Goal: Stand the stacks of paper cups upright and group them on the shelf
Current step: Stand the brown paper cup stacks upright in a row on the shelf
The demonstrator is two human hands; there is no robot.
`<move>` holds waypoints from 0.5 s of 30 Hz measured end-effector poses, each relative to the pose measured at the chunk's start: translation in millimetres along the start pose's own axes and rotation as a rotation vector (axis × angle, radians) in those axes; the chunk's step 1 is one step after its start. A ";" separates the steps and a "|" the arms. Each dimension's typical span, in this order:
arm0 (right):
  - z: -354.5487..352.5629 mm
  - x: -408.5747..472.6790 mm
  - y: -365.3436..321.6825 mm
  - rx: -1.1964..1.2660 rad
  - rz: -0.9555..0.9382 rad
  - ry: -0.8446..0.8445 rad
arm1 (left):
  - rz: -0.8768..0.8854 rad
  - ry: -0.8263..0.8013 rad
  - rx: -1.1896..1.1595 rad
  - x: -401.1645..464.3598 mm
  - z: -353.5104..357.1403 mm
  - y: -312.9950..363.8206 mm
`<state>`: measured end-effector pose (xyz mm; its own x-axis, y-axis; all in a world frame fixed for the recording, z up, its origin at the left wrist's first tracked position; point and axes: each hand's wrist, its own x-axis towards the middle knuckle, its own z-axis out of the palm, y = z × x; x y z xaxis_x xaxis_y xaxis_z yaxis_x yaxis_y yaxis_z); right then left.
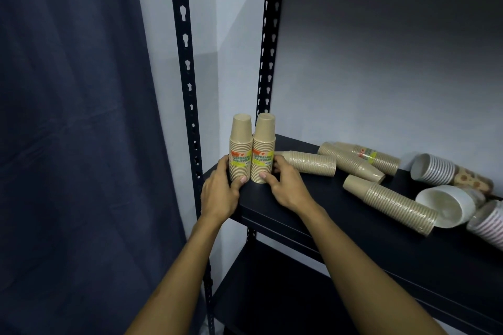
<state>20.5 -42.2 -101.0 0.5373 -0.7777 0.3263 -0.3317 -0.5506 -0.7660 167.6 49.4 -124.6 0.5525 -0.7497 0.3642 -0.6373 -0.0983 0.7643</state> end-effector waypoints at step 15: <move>-8.2 -25.3 -3.3 -0.402 0.070 0.020 | -0.011 -0.097 0.004 -9.1 -16.1 13.3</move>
<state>1.6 -23.2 -102.2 0.4886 -0.8210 0.2953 -0.6457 -0.5679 -0.5105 162.8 65.5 -109.2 0.5051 -0.8084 0.3023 -0.6335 -0.1095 0.7659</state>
